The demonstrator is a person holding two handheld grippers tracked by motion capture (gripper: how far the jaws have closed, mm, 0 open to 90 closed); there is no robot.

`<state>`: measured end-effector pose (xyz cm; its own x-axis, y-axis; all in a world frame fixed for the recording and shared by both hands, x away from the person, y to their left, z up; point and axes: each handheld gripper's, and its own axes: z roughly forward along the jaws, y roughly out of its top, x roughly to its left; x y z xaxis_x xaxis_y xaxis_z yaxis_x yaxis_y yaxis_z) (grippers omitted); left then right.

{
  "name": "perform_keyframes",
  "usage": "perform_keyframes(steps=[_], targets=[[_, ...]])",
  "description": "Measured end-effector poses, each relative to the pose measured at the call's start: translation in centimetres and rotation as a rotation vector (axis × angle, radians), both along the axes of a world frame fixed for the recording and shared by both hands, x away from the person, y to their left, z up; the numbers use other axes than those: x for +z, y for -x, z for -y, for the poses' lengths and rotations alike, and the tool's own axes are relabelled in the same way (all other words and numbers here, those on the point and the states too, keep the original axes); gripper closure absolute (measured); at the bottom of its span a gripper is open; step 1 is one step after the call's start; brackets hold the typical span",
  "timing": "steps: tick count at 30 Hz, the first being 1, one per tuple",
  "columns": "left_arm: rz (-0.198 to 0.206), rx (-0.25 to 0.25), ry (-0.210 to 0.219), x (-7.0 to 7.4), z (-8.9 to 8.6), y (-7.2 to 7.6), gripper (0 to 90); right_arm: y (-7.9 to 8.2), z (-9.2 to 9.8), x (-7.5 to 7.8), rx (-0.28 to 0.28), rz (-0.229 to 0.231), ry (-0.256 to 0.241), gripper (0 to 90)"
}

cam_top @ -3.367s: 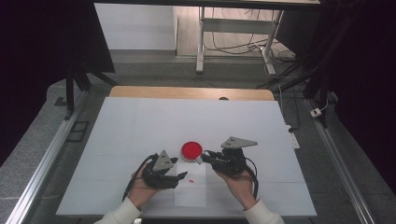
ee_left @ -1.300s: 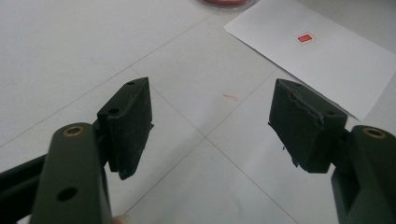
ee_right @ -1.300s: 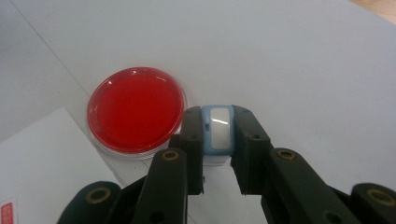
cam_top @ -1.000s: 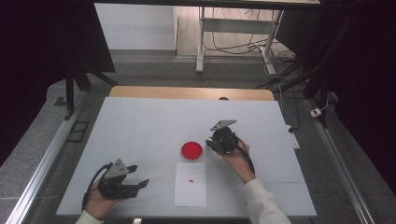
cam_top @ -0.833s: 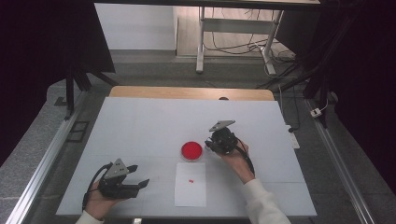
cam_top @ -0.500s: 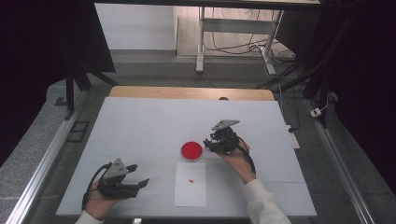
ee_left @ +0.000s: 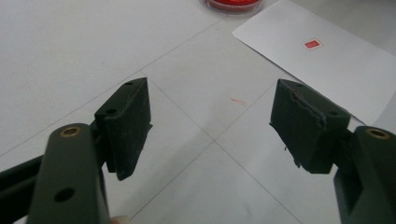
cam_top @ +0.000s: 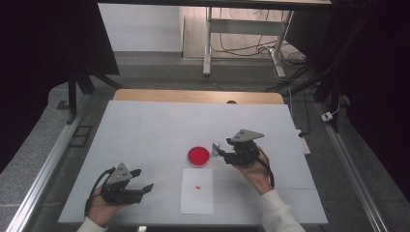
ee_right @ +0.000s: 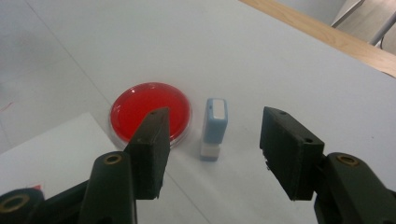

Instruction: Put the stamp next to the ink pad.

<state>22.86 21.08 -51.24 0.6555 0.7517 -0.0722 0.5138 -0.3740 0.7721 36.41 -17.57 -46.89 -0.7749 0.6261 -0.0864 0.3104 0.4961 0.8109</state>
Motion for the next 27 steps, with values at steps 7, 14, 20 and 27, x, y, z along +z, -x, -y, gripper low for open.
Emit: perform_keyframes(steps=[7,14,20,27], targets=[[0.007,-0.01,0.002,0.0,0.1,-0.1,28.9,2.3,1.9,0.0,-0.003,0.043,-0.001,42.7],[0.007,-0.005,-0.001,-0.1,0.0,-0.2,28.9,4.2,4.5,-0.5,-0.023,0.045,-0.018,42.9],[0.002,0.0,-0.006,-0.3,0.0,-0.4,28.9,5.5,7.4,-1.1,-0.055,0.036,-0.043,42.8],[0.002,0.001,-0.008,-0.4,0.0,-0.5,28.9,7.3,10.9,-2.1,-0.08,0.019,-0.046,42.8]])
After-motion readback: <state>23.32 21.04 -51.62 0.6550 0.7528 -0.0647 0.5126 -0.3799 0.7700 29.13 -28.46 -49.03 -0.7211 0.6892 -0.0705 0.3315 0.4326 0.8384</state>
